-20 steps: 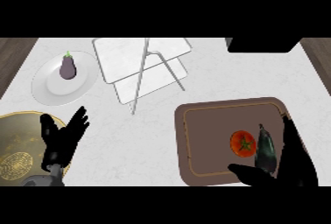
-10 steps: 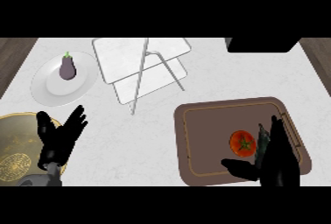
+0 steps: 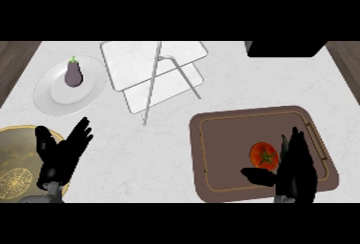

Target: Pick the tomato from the tray and place it in the tiered shelf

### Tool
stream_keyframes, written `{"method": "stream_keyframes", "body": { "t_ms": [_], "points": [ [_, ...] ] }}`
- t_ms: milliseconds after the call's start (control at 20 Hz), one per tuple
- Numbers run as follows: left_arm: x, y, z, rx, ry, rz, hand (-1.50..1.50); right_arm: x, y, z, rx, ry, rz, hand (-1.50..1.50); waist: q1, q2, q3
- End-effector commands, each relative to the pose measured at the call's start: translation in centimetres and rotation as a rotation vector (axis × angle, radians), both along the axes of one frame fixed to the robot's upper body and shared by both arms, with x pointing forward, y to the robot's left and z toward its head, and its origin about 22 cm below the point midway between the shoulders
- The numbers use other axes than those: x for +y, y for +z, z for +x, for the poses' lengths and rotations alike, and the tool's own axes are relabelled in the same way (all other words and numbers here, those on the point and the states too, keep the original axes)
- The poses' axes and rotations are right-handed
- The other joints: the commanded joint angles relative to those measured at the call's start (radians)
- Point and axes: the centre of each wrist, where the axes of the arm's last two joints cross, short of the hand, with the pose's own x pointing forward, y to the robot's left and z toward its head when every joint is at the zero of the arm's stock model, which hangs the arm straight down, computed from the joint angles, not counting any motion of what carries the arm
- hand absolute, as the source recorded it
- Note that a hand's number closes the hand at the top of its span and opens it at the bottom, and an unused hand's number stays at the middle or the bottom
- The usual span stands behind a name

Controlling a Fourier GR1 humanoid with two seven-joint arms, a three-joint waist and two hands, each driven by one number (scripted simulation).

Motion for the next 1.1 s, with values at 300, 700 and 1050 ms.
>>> {"method": "stream_keyframes", "body": {
  "t_ms": [300,700,1050],
  "points": [
    [-2.3,-0.9,0.3,0.009,0.012,0.019,0.0,-0.1,-2.6,1.6,-0.044,-0.028,-0.033,-1.5,-0.001,0.0,0.0],
    [2.2,0.2,0.4,0.0,0.013,-0.006,0.0,-2.1,-2.7,2.3,-0.063,0.018,-0.018,-1.5,-0.001,0.0,0.0],
    [-0.5,-0.9,0.7,0.011,0.002,-0.004,0.0,0.3,-5.0,2.6,0.065,0.24,-0.03,1.5,-0.001,0.0,0.0]
  ]
}}
